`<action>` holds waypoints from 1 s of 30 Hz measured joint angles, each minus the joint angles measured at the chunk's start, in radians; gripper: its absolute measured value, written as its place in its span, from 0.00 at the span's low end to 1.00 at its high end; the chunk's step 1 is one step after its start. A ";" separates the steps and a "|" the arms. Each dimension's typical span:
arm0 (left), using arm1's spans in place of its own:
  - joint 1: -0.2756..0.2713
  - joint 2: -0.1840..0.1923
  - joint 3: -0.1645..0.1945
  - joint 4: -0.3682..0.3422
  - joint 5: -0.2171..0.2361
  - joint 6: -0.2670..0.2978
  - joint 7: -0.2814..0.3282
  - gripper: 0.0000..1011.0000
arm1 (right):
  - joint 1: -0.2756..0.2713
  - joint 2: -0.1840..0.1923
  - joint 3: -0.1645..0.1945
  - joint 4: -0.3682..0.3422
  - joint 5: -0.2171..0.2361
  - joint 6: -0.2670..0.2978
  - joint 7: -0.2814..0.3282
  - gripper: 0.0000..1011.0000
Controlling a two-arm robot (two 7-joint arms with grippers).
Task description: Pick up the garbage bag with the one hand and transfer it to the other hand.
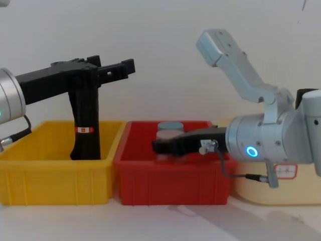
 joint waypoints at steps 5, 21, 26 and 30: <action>0.000 0.000 0.000 0.000 0.000 0.000 0.000 0.99 | -0.008 -0.002 0.021 -0.024 0.027 -0.008 0.001 0.66; 0.000 0.000 0.000 0.000 0.000 0.000 0.000 0.99 | -0.031 0.003 0.125 -0.136 0.085 -0.071 -0.057 0.66; 0.000 0.000 0.000 0.000 0.000 0.000 0.000 0.99 | -0.035 0.014 0.151 -0.156 0.081 -0.091 -0.091 0.66; 0.000 0.000 0.000 0.000 0.000 0.000 0.000 0.99 | -0.040 0.026 0.169 -0.167 0.065 -0.105 -0.121 0.66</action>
